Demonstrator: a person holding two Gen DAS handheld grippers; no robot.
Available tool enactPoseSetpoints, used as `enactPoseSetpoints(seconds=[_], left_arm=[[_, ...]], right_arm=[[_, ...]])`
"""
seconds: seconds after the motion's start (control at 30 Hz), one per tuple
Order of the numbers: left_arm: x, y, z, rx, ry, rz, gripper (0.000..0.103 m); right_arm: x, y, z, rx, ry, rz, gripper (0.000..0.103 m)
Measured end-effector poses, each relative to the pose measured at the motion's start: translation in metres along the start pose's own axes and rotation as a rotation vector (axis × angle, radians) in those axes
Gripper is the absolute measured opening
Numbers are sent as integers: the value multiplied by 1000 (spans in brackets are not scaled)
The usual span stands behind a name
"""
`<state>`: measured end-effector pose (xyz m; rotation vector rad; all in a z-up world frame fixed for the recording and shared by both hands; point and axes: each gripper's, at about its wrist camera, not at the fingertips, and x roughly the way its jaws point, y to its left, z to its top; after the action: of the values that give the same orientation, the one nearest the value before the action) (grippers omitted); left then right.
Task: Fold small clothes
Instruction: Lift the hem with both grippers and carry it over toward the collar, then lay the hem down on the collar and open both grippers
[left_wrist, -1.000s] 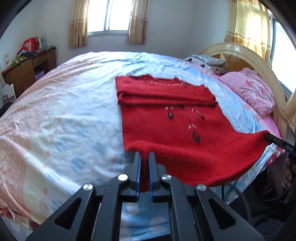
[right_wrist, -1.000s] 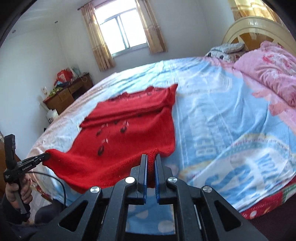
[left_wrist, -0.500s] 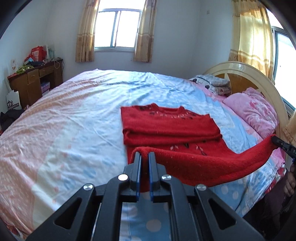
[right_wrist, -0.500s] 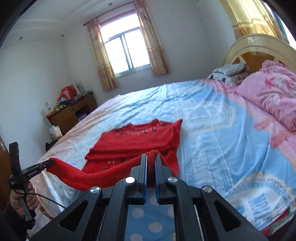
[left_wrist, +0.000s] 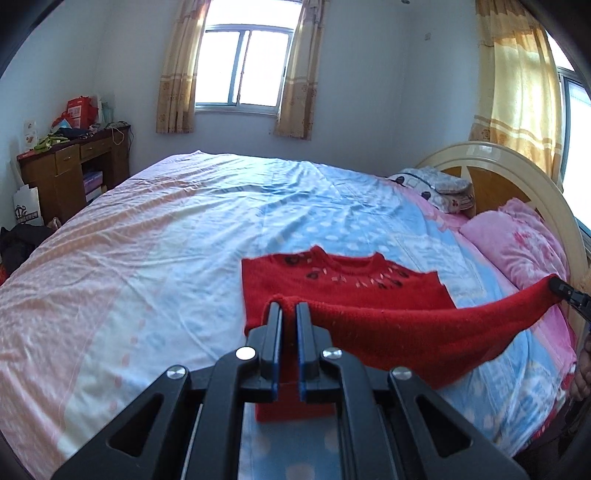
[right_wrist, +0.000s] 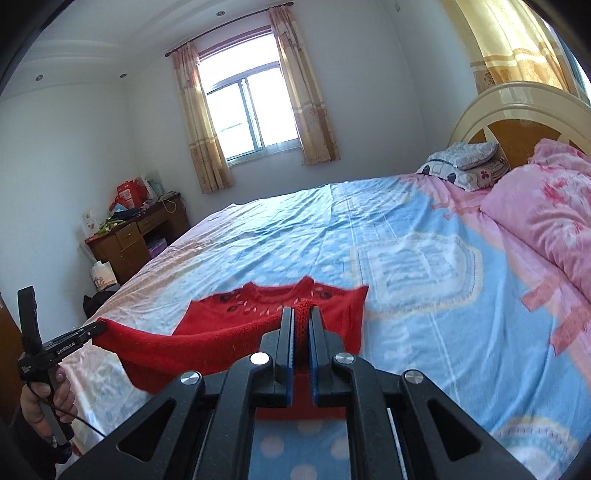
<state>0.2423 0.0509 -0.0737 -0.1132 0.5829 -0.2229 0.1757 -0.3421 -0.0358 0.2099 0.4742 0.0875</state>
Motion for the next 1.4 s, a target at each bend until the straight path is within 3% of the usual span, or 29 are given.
enactPoseSetpoints(seconds=[0.23, 0.43, 0.87, 1.0, 1.07, 1.13, 1.2, 1.23, 1.27, 1.33, 1.4], left_arm=[[41, -2, 33, 19, -2, 26, 8], [88, 1, 46, 28, 31, 58, 8], [214, 2, 37, 57, 198, 155, 5], [229, 10, 34, 36, 214, 209, 10], [225, 16, 32, -4, 223, 185, 10], [207, 16, 30, -6, 195, 173, 19], [190, 10, 27, 38, 158, 178, 37], [183, 5, 25, 70, 142, 192, 53], [172, -3, 21, 120, 117, 205, 63], [171, -13, 15, 194, 121, 220, 68], [182, -23, 11, 269, 175, 238, 68]], right_arm=[[58, -6, 36, 7, 17, -32, 6], [121, -16, 46, 17, 90, -66, 6], [258, -57, 29, 64, 284, -188, 6], [291, -63, 21, 41, 359, -208, 7], [297, -66, 17, 26, 366, -228, 12], [289, -65, 14, 22, 348, -232, 34], [278, -59, 12, 8, 332, -205, 37], [270, -52, 10, -20, 333, -206, 37], [265, -45, 8, -45, 334, -208, 37], [258, -28, 1, -94, 363, -169, 38], [270, -7, -12, -166, 477, -122, 41]])
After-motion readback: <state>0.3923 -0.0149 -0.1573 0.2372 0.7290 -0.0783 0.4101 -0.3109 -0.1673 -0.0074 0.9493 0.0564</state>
